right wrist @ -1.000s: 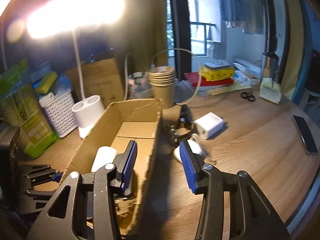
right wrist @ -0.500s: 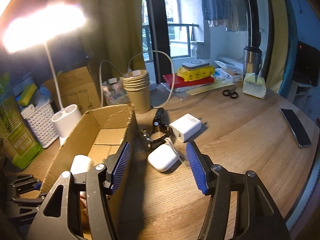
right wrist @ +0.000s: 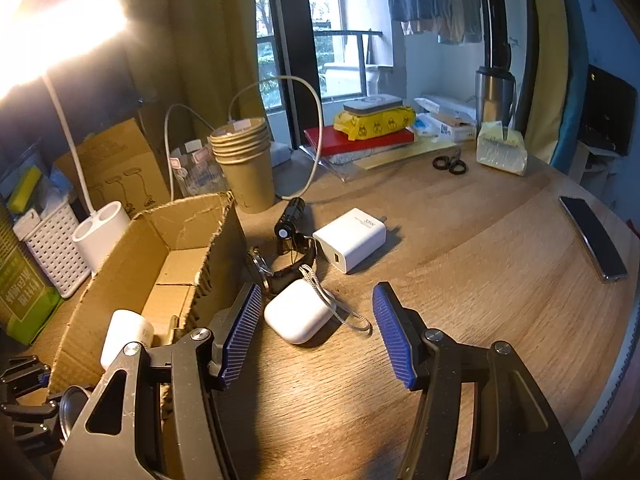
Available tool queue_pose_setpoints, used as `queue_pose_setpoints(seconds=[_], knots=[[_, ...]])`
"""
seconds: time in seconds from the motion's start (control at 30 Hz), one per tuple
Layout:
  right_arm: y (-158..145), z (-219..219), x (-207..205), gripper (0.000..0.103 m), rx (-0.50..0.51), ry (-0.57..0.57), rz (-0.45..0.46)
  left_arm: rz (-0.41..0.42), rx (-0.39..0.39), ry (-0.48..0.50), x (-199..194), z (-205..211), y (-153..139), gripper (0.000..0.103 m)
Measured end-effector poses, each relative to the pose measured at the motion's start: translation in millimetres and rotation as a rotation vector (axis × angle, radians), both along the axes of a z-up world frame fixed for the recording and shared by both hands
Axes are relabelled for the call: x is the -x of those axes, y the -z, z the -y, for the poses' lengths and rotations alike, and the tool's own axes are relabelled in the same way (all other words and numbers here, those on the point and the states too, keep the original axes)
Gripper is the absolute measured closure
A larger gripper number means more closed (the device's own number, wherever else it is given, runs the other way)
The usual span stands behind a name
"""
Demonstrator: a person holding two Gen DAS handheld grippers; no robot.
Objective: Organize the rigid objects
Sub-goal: 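Move the right gripper to the white earbud case and close on it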
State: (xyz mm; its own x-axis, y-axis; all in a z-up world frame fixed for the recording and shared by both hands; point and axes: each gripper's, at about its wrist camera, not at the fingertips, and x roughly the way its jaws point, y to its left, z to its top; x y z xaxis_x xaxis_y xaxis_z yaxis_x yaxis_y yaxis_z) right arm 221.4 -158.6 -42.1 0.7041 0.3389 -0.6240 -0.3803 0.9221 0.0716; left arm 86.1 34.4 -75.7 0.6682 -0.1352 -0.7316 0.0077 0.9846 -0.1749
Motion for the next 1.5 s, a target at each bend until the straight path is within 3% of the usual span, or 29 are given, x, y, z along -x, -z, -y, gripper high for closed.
queue_pose_setpoints(seconds=[0.7,1.1,1.4,1.5], knots=[[39.3,-23.6,-35.6,0.042,0.069,-0.067,-0.130,0.000,0.001,0.000,0.4,0.3,0.0,0.073],[45.5,-38.6,-46.4,0.042,0.133,-0.119,-0.124,0.000,0.001,0.000,0.5,0.2,0.1,0.073],[53.9,-41.8,-55.5,0.042,0.144,-0.140,-0.168,0.000,0.001,-0.001,0.5,0.2,0.0,0.072],[54.2,-44.0,-55.2,0.046,0.153,-0.143,-0.162,0.000,0.000,0.000,0.8,0.6,0.0,0.072]])
